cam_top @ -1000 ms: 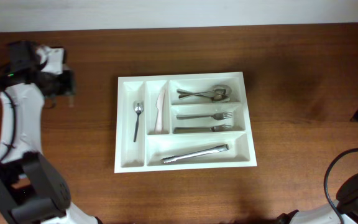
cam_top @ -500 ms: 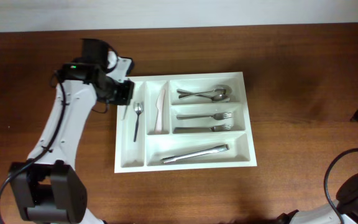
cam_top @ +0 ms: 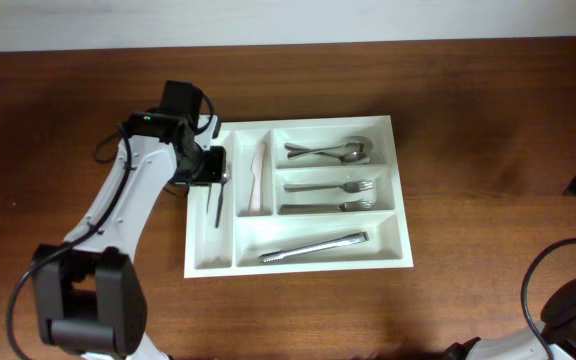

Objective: Pack container
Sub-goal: 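Carry the spoon right over the tray's leftmost compartment, then lower the spoon into the leftmost compartment and open the left gripper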

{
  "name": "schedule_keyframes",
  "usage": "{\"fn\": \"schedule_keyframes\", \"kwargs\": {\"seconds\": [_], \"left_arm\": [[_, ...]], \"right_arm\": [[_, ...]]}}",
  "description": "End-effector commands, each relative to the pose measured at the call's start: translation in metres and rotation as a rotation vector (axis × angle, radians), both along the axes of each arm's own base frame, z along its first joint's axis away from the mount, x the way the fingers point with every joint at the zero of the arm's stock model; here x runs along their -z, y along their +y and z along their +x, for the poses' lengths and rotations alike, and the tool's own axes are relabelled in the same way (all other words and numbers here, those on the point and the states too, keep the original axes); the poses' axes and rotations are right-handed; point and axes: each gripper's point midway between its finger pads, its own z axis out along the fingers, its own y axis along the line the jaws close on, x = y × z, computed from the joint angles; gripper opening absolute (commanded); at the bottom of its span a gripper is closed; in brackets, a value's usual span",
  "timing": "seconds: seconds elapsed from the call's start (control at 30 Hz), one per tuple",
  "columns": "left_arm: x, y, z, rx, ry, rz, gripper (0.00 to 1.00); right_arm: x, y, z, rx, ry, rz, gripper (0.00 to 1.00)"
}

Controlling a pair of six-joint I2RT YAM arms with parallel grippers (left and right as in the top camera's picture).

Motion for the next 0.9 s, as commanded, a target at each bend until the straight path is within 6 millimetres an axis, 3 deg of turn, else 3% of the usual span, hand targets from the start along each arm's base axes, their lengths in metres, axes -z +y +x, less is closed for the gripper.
{"fn": "schedule_keyframes", "kwargs": {"seconds": [0.0, 0.23, 0.33, 0.43, 0.67, 0.77, 0.83, 0.87], "left_arm": [[0.018, 0.004, -0.003, -0.038, 0.044, 0.018, 0.02], [0.035, 0.004, -0.008, -0.038, 0.088, 0.025, 0.03], [0.037, 0.004, -0.008, -0.038, 0.089, 0.026, 0.16], [0.036, 0.004, -0.004, -0.038, 0.075, 0.023, 0.20], [0.026, 0.001, 0.011, -0.038, 0.018, 0.010, 0.56], [0.003, 0.000, 0.025, -0.028, -0.038, 0.002, 0.74], [-0.019, -0.001, 0.037, -0.013, -0.095, -0.002, 0.99], [-0.031, 0.000, 0.043, -0.001, -0.128, -0.004, 0.99]], "right_arm": [[-0.001, -0.001, -0.001, 0.007, 0.005, -0.011, 0.99], [-0.001, -0.001, -0.001, 0.007, 0.005, -0.011, 0.99], [-0.001, -0.001, -0.001, 0.007, 0.005, -0.011, 0.99], [-0.001, -0.001, -0.001, 0.007, 0.005, -0.011, 0.99], [-0.001, -0.001, -0.001, 0.007, 0.005, -0.011, 0.99], [-0.001, -0.001, -0.001, 0.007, 0.005, -0.011, 0.99], [-0.001, -0.001, -0.001, 0.007, 0.005, -0.011, 0.99], [-0.001, -0.001, -0.001, 0.007, 0.005, -0.011, 0.99]]}}
